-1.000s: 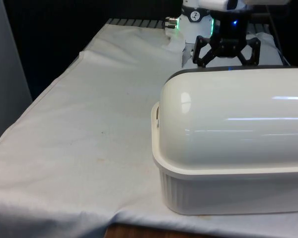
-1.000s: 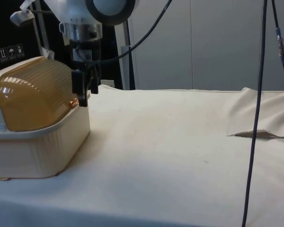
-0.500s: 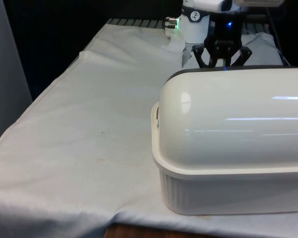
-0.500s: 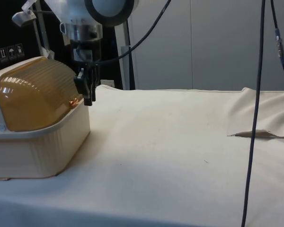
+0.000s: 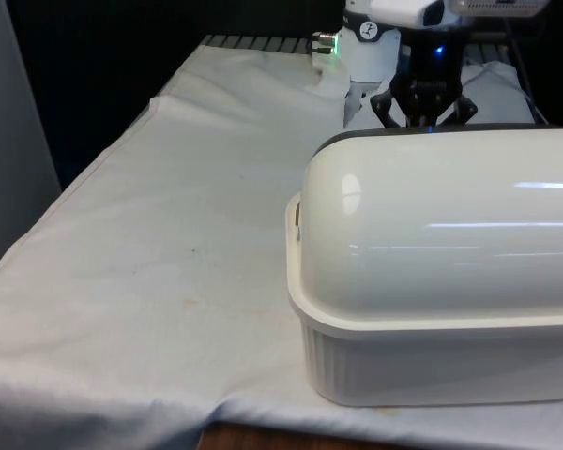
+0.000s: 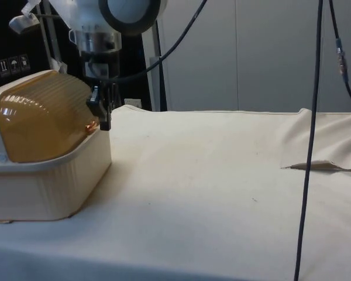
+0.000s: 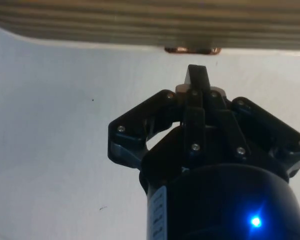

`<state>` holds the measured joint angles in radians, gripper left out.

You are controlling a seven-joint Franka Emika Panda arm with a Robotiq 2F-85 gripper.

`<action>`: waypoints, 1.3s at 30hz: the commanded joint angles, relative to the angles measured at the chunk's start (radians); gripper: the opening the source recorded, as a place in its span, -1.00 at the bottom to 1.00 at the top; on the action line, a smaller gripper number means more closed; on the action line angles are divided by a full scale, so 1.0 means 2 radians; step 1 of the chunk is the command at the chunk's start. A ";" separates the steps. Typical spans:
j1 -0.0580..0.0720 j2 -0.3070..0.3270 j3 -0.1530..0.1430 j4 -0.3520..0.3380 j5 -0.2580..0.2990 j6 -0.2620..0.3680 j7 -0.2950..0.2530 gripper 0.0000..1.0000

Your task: Open the lid, then close it.

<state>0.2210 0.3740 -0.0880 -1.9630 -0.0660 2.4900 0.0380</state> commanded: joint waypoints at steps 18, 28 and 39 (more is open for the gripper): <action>-0.002 0.005 0.003 0.002 0.008 0.030 0.000 -1.00; -0.002 0.002 0.005 -0.004 0.017 0.046 -0.003 -1.00; 0.001 -0.016 0.003 -0.016 0.014 0.059 -0.001 -1.00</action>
<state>0.2240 0.3470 -0.0870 -1.9890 -0.0440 2.5950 0.0400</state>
